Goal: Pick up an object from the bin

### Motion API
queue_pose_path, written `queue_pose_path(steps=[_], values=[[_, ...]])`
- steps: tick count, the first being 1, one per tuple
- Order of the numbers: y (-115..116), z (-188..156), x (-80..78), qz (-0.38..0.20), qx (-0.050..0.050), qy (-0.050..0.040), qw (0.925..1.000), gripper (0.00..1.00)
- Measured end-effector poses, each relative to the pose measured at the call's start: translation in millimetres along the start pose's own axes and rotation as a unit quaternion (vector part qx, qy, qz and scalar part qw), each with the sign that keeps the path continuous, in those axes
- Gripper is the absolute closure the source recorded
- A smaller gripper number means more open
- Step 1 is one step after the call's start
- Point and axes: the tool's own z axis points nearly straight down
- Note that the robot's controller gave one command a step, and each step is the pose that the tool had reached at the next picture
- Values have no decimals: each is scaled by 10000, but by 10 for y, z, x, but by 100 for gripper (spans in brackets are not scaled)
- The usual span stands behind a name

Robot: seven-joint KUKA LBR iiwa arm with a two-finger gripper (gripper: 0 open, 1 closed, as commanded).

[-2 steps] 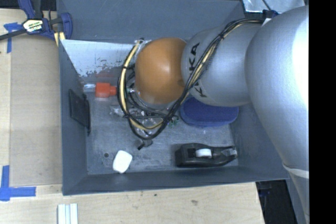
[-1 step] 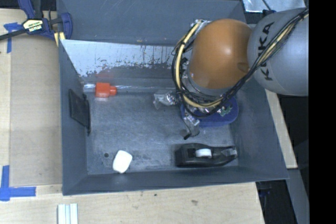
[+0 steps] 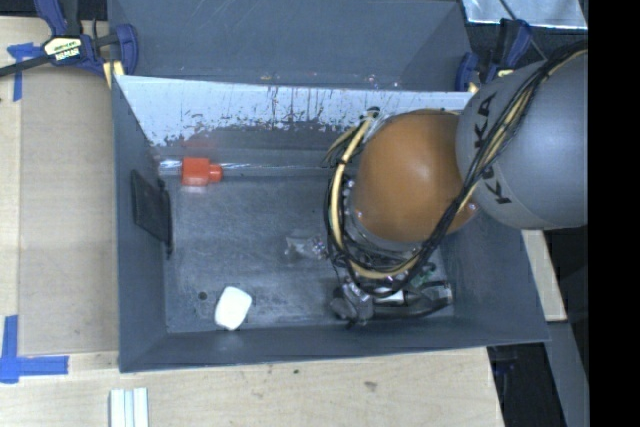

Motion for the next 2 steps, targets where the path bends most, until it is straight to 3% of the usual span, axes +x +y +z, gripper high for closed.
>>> queue_pose_path(steps=[1, 2], values=[[652, 81, -842, -193, 3, -28, 9998, 0], [1070, 467, -722, -301, 27, -47, 9995, 0]])
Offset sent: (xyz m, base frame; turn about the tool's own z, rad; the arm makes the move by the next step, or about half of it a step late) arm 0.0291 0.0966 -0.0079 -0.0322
